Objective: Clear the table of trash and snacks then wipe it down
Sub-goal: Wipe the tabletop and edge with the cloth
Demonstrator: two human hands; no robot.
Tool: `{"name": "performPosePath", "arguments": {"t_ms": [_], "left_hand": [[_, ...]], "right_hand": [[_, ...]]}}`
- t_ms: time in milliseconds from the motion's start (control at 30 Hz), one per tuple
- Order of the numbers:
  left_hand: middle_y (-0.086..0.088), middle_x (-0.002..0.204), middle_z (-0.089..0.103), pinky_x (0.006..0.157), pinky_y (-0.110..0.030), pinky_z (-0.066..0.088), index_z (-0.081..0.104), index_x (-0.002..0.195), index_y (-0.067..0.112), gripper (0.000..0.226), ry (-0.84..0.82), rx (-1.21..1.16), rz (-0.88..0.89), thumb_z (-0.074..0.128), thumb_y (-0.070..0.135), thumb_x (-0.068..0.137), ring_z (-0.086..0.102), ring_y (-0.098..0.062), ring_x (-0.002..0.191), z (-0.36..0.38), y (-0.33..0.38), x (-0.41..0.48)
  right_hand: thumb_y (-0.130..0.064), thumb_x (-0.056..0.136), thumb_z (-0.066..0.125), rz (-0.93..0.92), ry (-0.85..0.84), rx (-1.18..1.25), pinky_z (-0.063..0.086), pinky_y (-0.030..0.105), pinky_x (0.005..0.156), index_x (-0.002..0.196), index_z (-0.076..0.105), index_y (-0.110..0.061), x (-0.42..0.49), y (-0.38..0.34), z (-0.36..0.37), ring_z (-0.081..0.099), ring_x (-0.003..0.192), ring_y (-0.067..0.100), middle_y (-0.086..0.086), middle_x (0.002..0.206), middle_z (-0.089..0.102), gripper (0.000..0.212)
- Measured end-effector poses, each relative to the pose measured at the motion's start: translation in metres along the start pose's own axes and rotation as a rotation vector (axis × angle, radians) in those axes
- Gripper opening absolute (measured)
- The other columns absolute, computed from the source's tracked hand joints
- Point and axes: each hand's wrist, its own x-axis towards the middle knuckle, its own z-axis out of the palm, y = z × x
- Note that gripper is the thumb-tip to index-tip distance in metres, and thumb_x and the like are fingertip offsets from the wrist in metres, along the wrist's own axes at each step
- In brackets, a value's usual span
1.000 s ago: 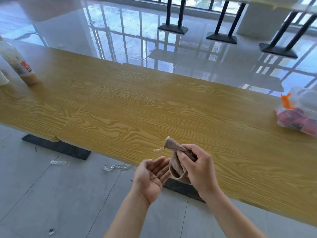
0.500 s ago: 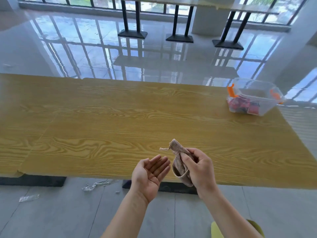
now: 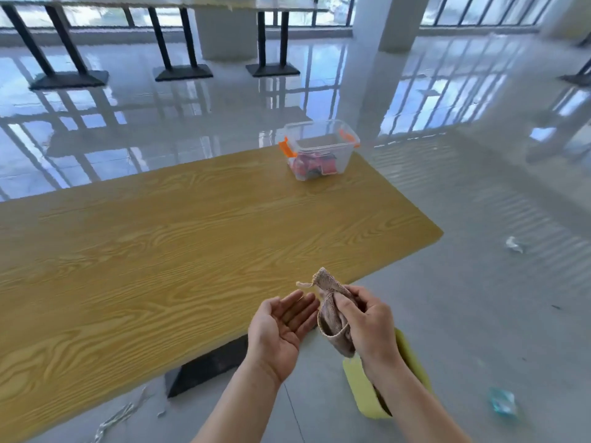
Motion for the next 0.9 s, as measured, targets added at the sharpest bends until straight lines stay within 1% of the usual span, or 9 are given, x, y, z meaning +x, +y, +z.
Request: {"name": "performPosePath", "arguments": {"t_ms": [133, 267, 433, 567, 733, 800, 833, 867, 900], "left_hand": [[-0.032, 0.111, 0.070, 0.081, -0.044, 0.056, 0.064, 0.113, -0.011, 0.041, 0.005, 0.087, -0.054, 0.040, 0.020, 0.100, 0.073, -0.042, 0.097, 0.027, -0.059, 0.020], [-0.028, 0.107, 0.073, 0.075, -0.041, 0.058, 0.068, 0.111, -0.009, 0.042, 0.035, 0.184, -0.085, 0.041, 0.022, 0.101, 0.074, -0.039, 0.096, 0.050, -0.126, 0.055], [-0.029, 0.105, 0.073, 0.090, -0.047, 0.056, 0.068, 0.111, -0.010, 0.040, 0.104, 0.284, -0.102, 0.041, 0.019, 0.101, 0.073, -0.041, 0.097, 0.057, -0.209, 0.107], [-0.026, 0.103, 0.074, 0.091, -0.044, 0.056, 0.068, 0.110, -0.008, 0.042, 0.161, 0.372, -0.064, 0.037, 0.020, 0.102, 0.073, -0.038, 0.096, 0.048, -0.265, 0.161], [-0.017, 0.100, 0.077, 0.088, -0.039, 0.056, 0.074, 0.104, 0.005, 0.042, 0.089, 0.574, 0.106, 0.038, 0.026, 0.100, 0.073, -0.032, 0.100, 0.025, -0.328, 0.234], [-0.006, 0.110, 0.076, 0.094, -0.037, 0.053, 0.077, 0.107, 0.018, 0.039, 0.011, 0.798, 0.251, 0.043, 0.036, 0.097, 0.070, -0.022, 0.109, 0.006, -0.358, 0.268], [0.000, 0.127, 0.070, 0.103, -0.039, 0.047, 0.073, 0.118, 0.026, 0.041, -0.046, 1.017, 0.336, 0.042, 0.042, 0.097, 0.062, -0.017, 0.122, -0.007, -0.374, 0.289], [0.006, 0.149, 0.052, 0.116, -0.043, 0.034, 0.061, 0.134, 0.034, 0.046, -0.140, 1.319, 0.387, 0.036, 0.047, 0.098, 0.045, -0.014, 0.140, -0.021, -0.389, 0.310], [0.011, 0.164, 0.022, 0.124, -0.046, 0.014, 0.040, 0.150, 0.041, 0.051, -0.232, 1.660, 0.363, 0.028, 0.050, 0.101, 0.017, -0.015, 0.153, -0.038, -0.402, 0.331]], "right_hand": [[-0.028, 0.083, 0.066, 0.005, 0.075, -0.030, 0.057, 0.031, 0.075, 0.092, 0.075, -0.032, 0.004, 0.023, -0.059, 0.073, 0.081, 0.012, -0.005, 0.084, 0.077, 0.013], [-0.032, 0.082, 0.065, 0.030, 0.159, -0.053, 0.052, 0.015, 0.065, 0.089, 0.074, -0.036, 0.017, 0.058, -0.123, 0.071, 0.077, 0.007, -0.008, 0.080, 0.076, 0.011], [-0.027, 0.086, 0.068, 0.119, 0.242, -0.086, 0.053, 0.026, 0.069, 0.089, 0.073, -0.035, 0.034, 0.123, -0.198, 0.070, 0.078, 0.009, -0.008, 0.081, 0.075, 0.010], [-0.017, 0.089, 0.071, 0.191, 0.271, -0.073, 0.053, 0.031, 0.070, 0.089, 0.075, -0.029, 0.046, 0.182, -0.235, 0.072, 0.079, 0.012, -0.006, 0.082, 0.076, 0.013], [-0.023, 0.088, 0.071, 0.189, 0.327, -0.081, 0.055, 0.023, 0.062, 0.088, 0.073, -0.037, 0.066, 0.251, -0.266, 0.071, 0.073, 0.007, -0.009, 0.079, 0.075, 0.014], [-0.033, 0.083, 0.069, 0.190, 0.348, -0.068, 0.057, 0.023, 0.062, 0.088, 0.072, -0.039, 0.077, 0.284, -0.275, 0.071, 0.072, 0.008, -0.009, 0.078, 0.075, 0.009], [-0.035, 0.081, 0.068, 0.195, 0.360, -0.064, 0.057, 0.023, 0.062, 0.088, 0.072, -0.039, 0.083, 0.302, -0.278, 0.071, 0.073, 0.008, -0.009, 0.078, 0.075, 0.009], [-0.035, 0.081, 0.068, 0.201, 0.368, -0.068, 0.056, 0.021, 0.062, 0.088, 0.072, -0.038, 0.088, 0.323, -0.281, 0.070, 0.073, 0.007, -0.010, 0.078, 0.074, 0.009], [-0.031, 0.083, 0.070, 0.212, 0.370, -0.079, 0.054, 0.017, 0.062, 0.087, 0.073, -0.035, 0.093, 0.344, -0.283, 0.069, 0.073, 0.006, -0.011, 0.078, 0.074, 0.007]]}}
